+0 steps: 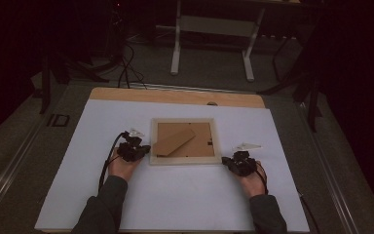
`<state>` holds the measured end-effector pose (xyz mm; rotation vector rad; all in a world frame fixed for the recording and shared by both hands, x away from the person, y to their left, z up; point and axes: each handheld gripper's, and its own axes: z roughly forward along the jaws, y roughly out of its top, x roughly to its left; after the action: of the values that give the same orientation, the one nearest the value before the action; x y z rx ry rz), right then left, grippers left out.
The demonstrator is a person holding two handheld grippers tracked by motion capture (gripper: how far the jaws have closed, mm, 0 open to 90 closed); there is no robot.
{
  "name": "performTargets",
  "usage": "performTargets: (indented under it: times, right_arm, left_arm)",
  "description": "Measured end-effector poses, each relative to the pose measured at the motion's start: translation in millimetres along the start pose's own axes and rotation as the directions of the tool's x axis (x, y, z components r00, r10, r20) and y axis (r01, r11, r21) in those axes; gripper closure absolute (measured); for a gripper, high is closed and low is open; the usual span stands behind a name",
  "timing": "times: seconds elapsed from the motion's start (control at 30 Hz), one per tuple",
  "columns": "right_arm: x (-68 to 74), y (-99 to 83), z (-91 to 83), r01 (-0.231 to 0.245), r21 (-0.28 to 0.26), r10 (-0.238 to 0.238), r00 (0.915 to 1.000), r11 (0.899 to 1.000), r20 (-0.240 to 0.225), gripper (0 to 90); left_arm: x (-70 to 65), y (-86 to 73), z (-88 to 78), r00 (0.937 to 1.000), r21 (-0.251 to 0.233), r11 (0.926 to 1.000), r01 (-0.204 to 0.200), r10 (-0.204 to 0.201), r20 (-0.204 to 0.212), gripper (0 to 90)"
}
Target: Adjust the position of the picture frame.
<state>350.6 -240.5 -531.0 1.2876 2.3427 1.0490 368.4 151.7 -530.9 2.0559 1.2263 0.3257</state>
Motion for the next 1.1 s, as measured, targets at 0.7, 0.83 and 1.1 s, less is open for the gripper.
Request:
performTargets:
  times: [0.7,0.83,1.1]
  right_arm:
    - [3.8,-6.5,-6.8,-0.005,0.005,0.005,1.0000,1.000,-0.006,89.7]
    - [3.9,-7.0,-7.6,-0.005,0.008,0.005,1.0000,1.000,-0.005,89.7]
    - [0.1,-8.4,-9.4,-0.020,0.003,0.020,0.9997,1.000,0.010,89.8]
  left_arm:
    - [-6.5,-5.2,-1.8,0.9999,0.012,0.9999,-0.008,0.008,0.006,90.0]
    - [-9.1,-5.3,-2.0,0.9999,0.017,0.9997,-0.016,0.016,0.006,90.0]
    - [-13.2,-5.6,-1.8,0.9997,0.020,0.9996,-0.022,0.022,0.012,90.0]
